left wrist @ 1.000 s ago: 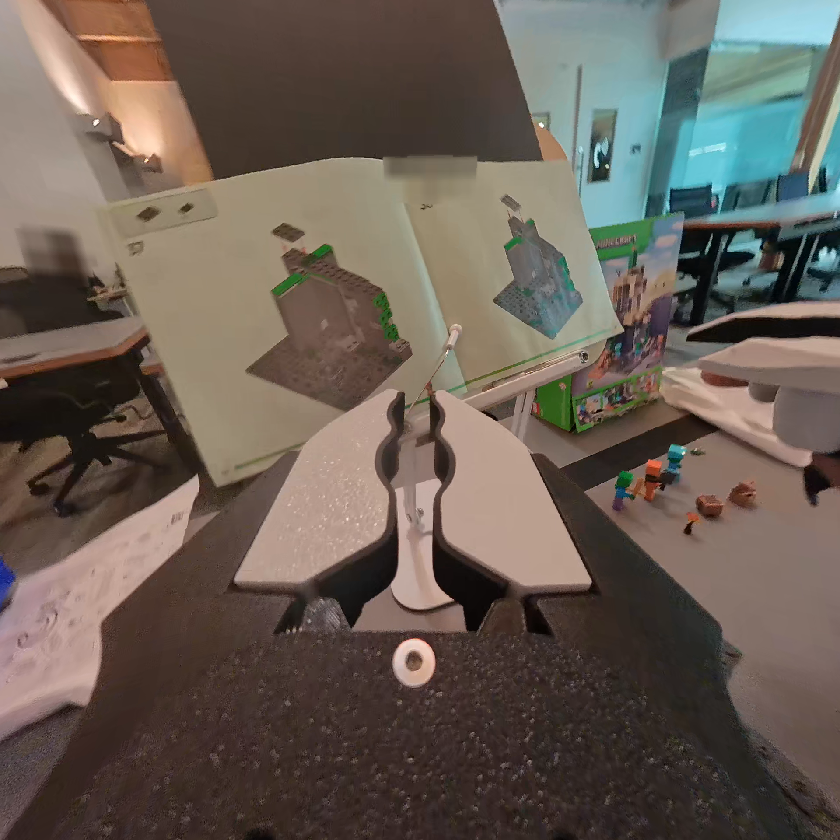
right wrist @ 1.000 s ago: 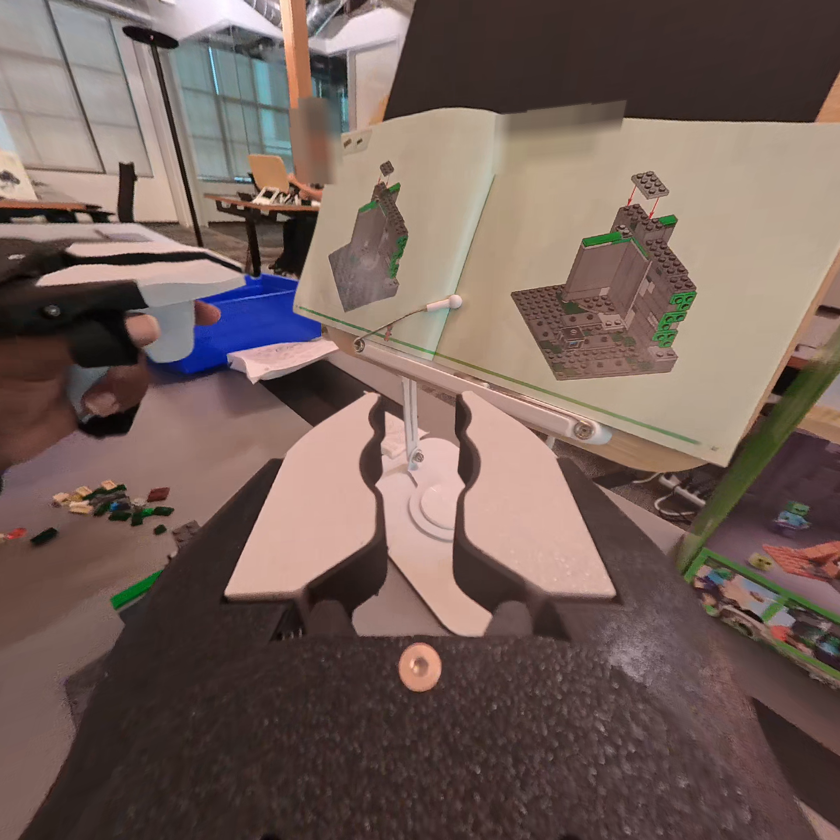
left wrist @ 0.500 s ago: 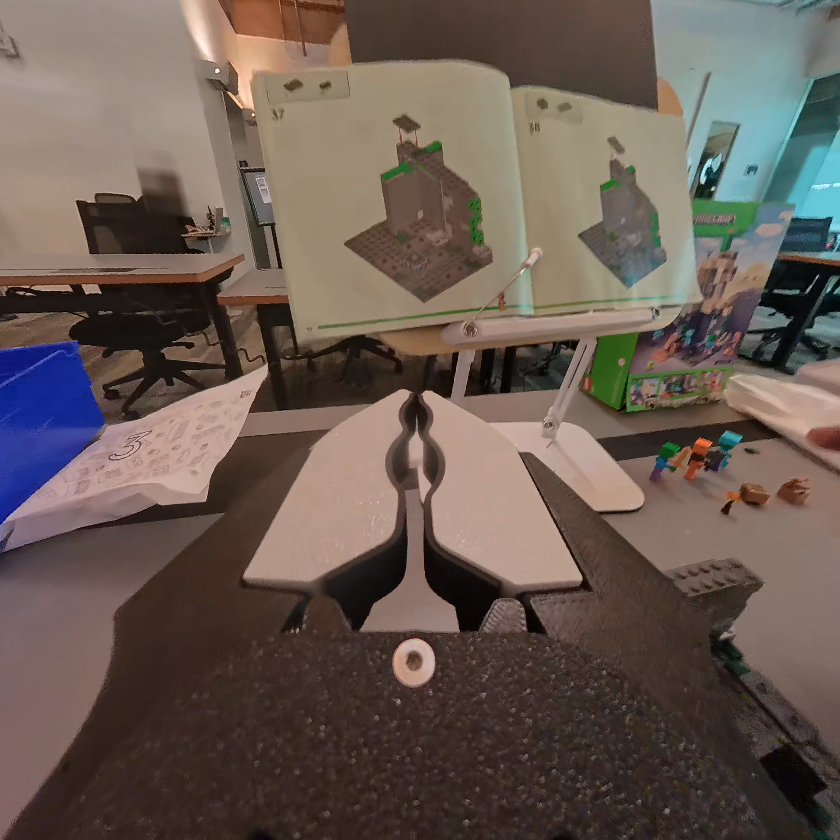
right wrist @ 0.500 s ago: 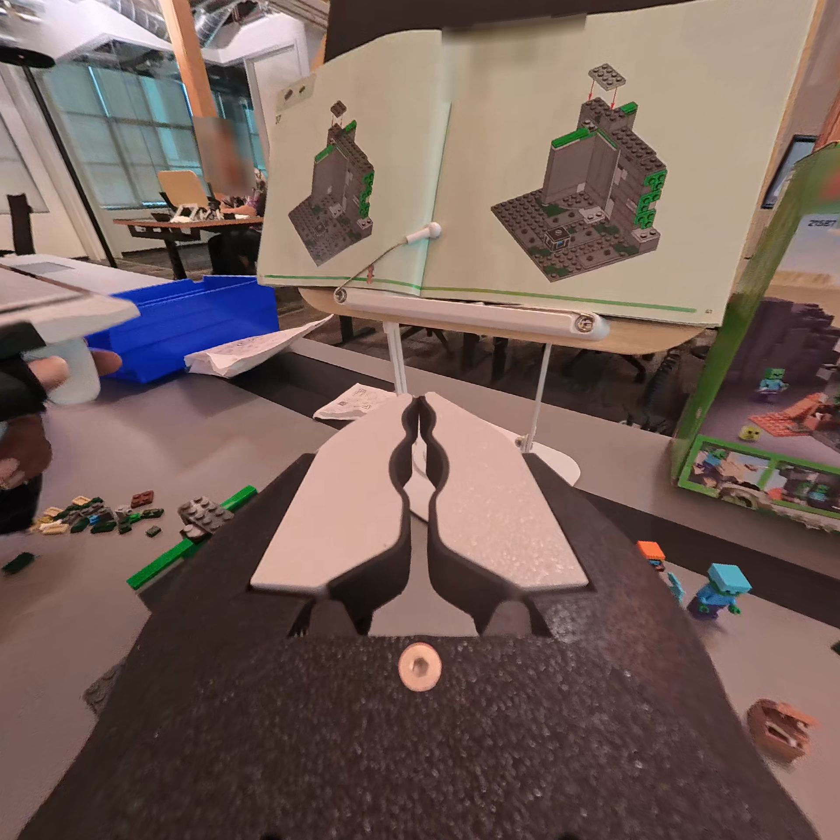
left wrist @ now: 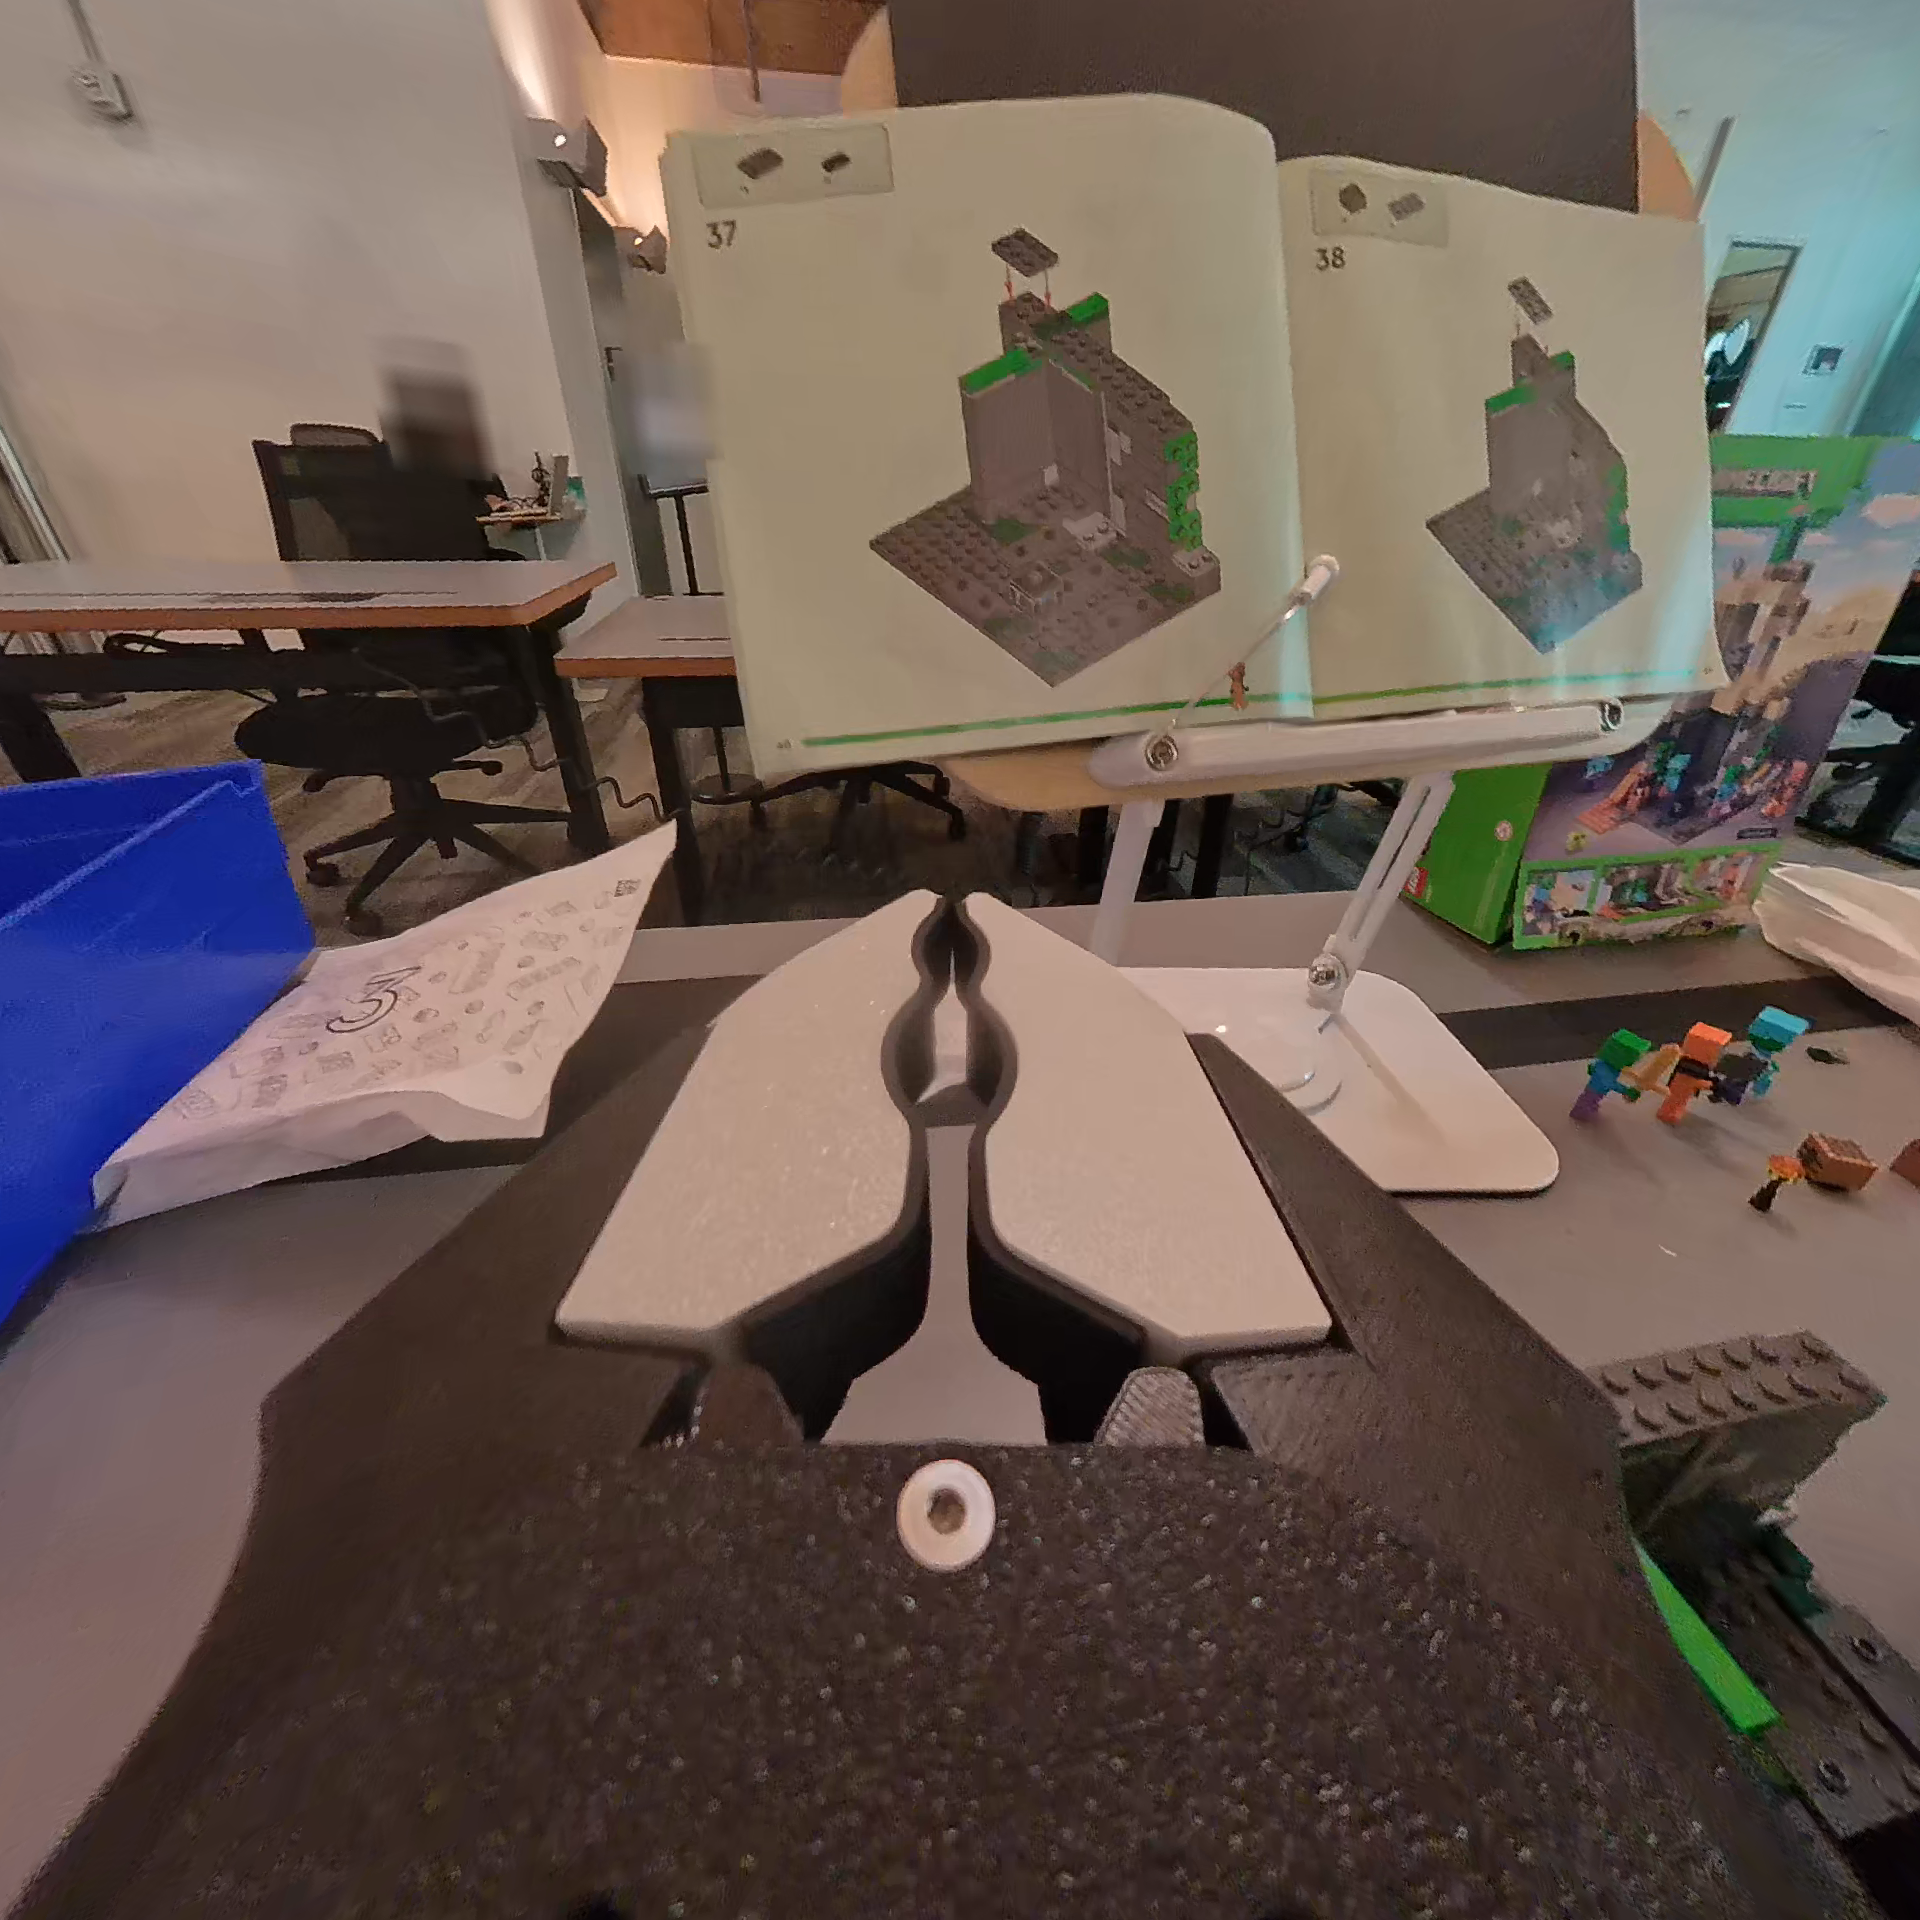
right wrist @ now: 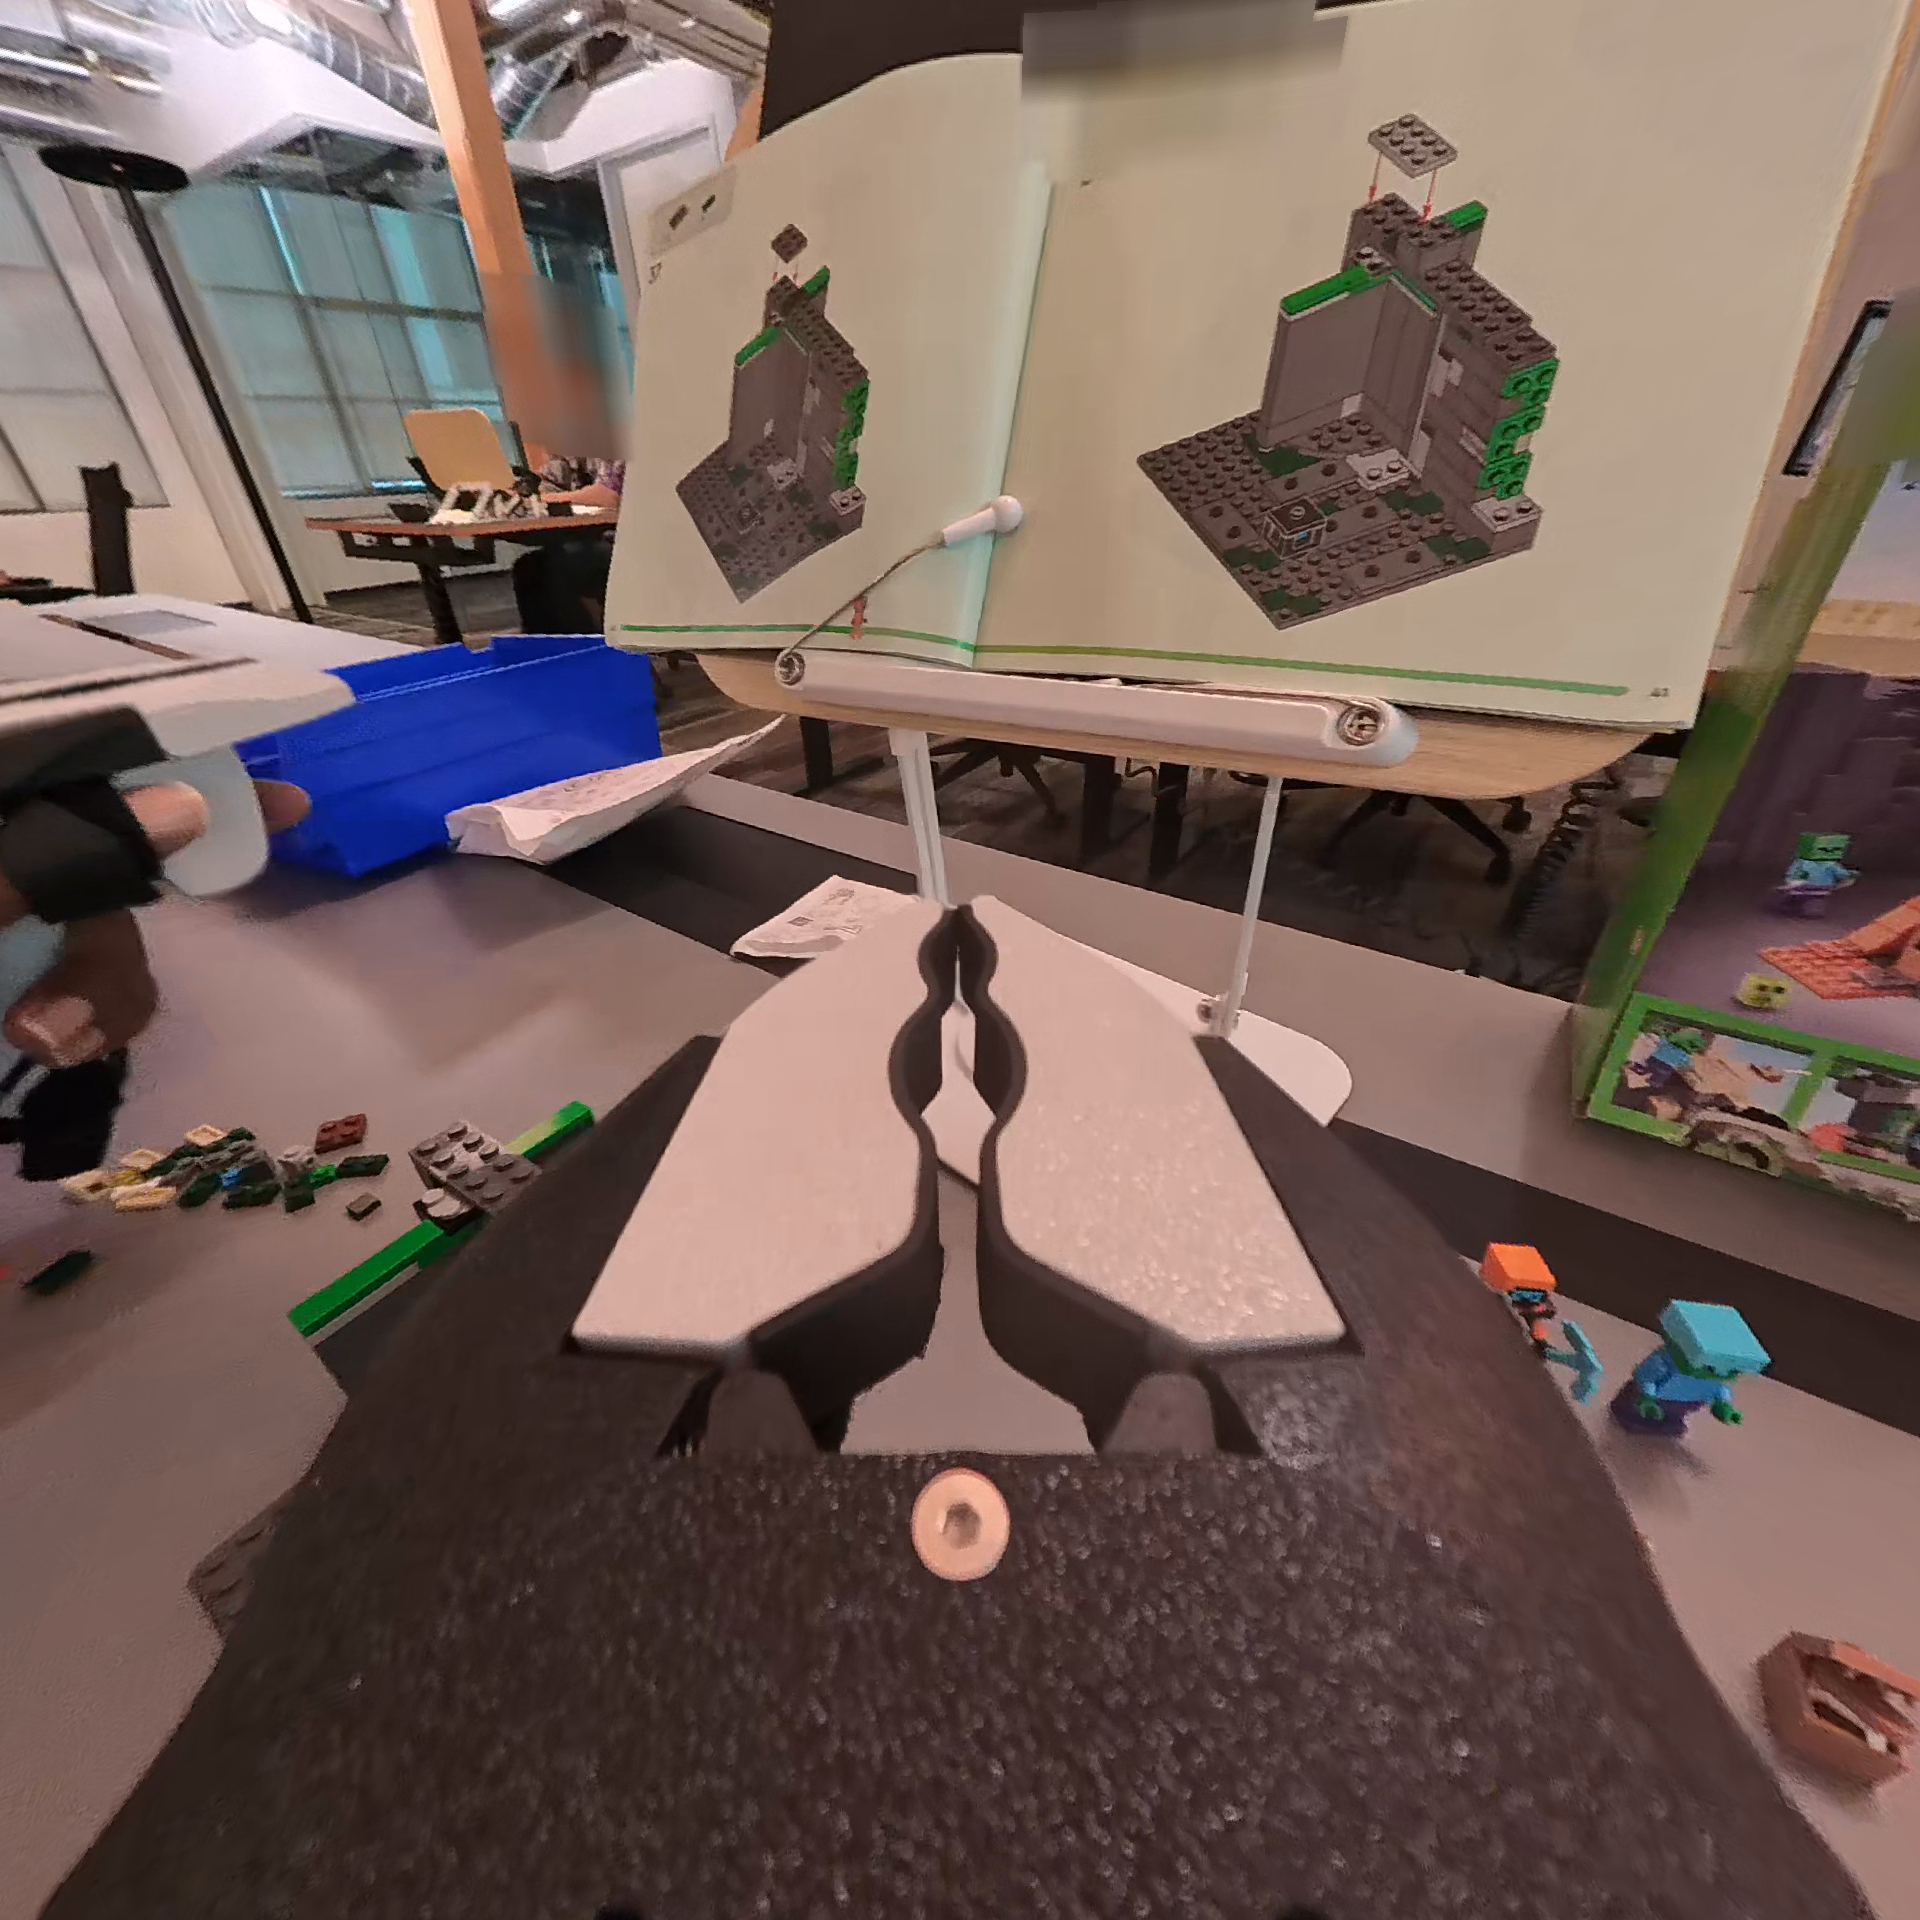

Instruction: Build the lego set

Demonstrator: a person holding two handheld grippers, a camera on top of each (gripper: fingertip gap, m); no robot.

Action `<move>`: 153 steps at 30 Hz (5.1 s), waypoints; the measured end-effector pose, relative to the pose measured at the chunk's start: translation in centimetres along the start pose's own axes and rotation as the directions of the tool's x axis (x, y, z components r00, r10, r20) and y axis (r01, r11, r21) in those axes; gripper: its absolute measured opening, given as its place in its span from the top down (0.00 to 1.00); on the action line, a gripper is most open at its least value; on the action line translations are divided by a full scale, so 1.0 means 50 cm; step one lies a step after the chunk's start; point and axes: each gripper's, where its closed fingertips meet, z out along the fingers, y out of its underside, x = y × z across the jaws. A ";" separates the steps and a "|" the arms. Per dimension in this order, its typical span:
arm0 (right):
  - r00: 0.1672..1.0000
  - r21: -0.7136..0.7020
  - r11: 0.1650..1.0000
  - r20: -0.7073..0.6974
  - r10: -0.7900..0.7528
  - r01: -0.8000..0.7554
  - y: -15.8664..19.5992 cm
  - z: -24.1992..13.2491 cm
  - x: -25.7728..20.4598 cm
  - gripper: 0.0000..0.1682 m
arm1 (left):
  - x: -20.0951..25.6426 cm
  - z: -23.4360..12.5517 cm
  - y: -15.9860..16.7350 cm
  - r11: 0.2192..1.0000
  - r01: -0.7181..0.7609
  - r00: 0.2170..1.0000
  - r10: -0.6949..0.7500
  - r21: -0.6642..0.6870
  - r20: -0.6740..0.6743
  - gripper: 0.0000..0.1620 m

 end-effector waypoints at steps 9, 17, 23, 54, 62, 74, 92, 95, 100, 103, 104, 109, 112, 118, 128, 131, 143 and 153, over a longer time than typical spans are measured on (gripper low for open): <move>0.998 -0.010 1.000 -0.064 0.004 -0.005 0.006 -0.003 0.037 1.00 | -0.044 0.079 -0.129 1.000 -0.002 1.000 0.002 0.015 0.020 1.00; 0.998 -0.010 1.000 -0.065 0.016 -0.017 0.003 -0.005 0.049 1.00 | -0.079 0.189 -0.217 0.999 -0.038 0.997 0.037 0.014 0.061 1.00; 0.996 -0.030 0.999 -0.092 0.018 -0.021 0.010 -0.004 0.067 1.00 | -0.084 0.247 -0.233 0.996 -0.082 0.993 0.083 -0.016 0.085 1.00; 0.842 0.007 0.999 -0.539 -0.034 0.045 0.030 -0.199 0.279 1.00 | -0.078 0.282 -0.252 0.992 -0.111 0.989 0.115 -0.053 0.088 1.00; 0.867 -0.035 0.995 -0.488 -0.099 0.094 0.042 -0.174 0.255 1.00 | -0.063 0.308 -0.255 0.991 -0.125 0.989 0.129 -0.050 0.072 1.00; 0.882 -0.051 0.994 -0.459 -0.111 0.099 0.051 -0.164 0.242 1.00 | 0.026 0.251 -0.227 0.998 -0.061 0.995 0.060 -0.017 -0.078 1.00; 0.894 -0.069 0.991 -0.429 -0.130 0.111 0.059 -0.155 0.217 0.99 | -0.063 -0.183 -0.122 0.979 -0.132 0.984 0.111 -0.157 -0.137 0.92; 0.894 -0.069 0.991 -0.427 -0.133 0.115 0.058 -0.156 0.215 0.99 | -0.160 -0.242 -0.112 0.960 -0.162 0.987 0.154 -0.228 -0.052 0.90; 0.896 -0.071 0.991 -0.424 -0.130 0.111 0.060 -0.155 0.213 0.99 | -0.273 -0.320 -0.051 0.901 -0.156 0.986 0.170 -0.406 -0.002 0.81; 0.897 -0.074 0.991 -0.420 -0.136 0.116 0.060 -0.154 0.211 0.99 | -0.304 -0.363 -0.010 0.869 -0.145 0.987 0.162 -0.474 -0.006 0.95; 0.897 -0.074 0.990 -0.420 -0.138 0.118 0.059 -0.154 0.210 0.99 | -0.316 -0.376 0.004 0.854 -0.149 0.985 0.175 -0.499 0.004 1.00; 0.899 -0.078 0.991 -0.418 -0.131 0.108 0.063 -0.154 0.212 0.99 | -0.329 -0.429 0.074 0.773 -0.154 0.984 0.174 -0.615 -0.027 1.00; 0.901 -0.083 0.990 -0.413 -0.135 0.111 0.065 -0.152 0.210 0.99 | -0.313 -0.458 0.113 0.711 -0.176 0.984 0.155 -0.681 -0.092 1.00; 0.907 -0.095 0.989 -0.397 -0.142 0.113 0.071 -0.147 0.202 0.99 | -0.268 -0.482 0.181 0.593 -0.269 0.962 0.135 -0.759 -0.236 0.81; 0.915 -0.112 0.987 -0.374 -0.151 0.117 0.078 -0.141 0.193 0.99 | -0.064 -0.350 0.167 0.615 -0.590 0.769 0.232 -0.523 -0.595 0.76; 0.918 -0.114 0.986 -0.366 -0.152 0.118 0.078 -0.139 0.190 0.99 | -0.046 -0.308 0.209 0.538 -0.642 0.731 0.212 -0.547 -0.649 0.79; 0.934 -0.137 0.987 -0.336 -0.122 0.080 0.095 -0.132 0.189 0.99 | -0.087 -0.228 0.285 0.147 -0.896 0.441 0.170 -0.420 -0.881 0.86; 0.941 -0.145 0.987 -0.320 -0.113 0.069 0.101 -0.131 0.187 0.99 | -0.118 -0.211 0.340 0.091 -0.940 0.333 0.052 -0.327 -0.942 0.85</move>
